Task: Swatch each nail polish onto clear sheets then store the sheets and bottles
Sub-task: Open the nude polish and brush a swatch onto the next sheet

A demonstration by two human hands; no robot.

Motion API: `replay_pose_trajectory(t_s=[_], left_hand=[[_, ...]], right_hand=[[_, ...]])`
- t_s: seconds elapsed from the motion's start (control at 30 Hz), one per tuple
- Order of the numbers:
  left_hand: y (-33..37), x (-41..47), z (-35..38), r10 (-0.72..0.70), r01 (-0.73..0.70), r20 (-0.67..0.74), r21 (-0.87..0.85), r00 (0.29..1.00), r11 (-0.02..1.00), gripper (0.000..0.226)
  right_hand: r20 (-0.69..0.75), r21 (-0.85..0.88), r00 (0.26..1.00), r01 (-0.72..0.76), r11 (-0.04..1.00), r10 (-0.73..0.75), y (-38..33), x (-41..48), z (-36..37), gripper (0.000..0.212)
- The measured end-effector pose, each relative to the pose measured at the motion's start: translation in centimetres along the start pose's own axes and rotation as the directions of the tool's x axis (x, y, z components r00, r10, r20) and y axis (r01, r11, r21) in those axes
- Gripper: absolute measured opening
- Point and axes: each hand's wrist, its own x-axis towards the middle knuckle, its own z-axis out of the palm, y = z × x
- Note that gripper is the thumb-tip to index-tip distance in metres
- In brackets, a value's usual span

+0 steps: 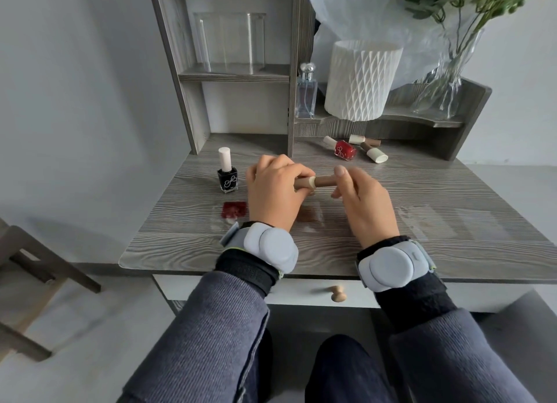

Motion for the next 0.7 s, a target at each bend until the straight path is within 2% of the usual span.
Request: replay_pose_trajectory(t_s=[0.07, 0.23, 0.7], left_hand=[[0.0, -0.01, -0.08, -0.006, 0.006, 0.011, 0.006, 1.0, 1.0, 0.011], [-0.04, 0.02, -0.11, -0.017, 0.017, 0.031, 0.018, 0.999, 1.0, 0.013], [-0.07, -0.08, 0.08, 0.037, -0.038, 0.019, 0.035, 0.999, 0.999, 0.008]], right_hand=[[0.005, 0.013, 0.998, 0.06, 0.998, -0.06, -0.13, -0.12, 0.07, 0.021], [-0.023, 0.016, 0.989, 0.148, 0.989, -0.147, -0.21, -0.33, -0.24, 0.011], [-0.052, -0.081, 0.998, 0.03, 0.996, -0.035, 0.68, 0.29, 0.21, 0.019]])
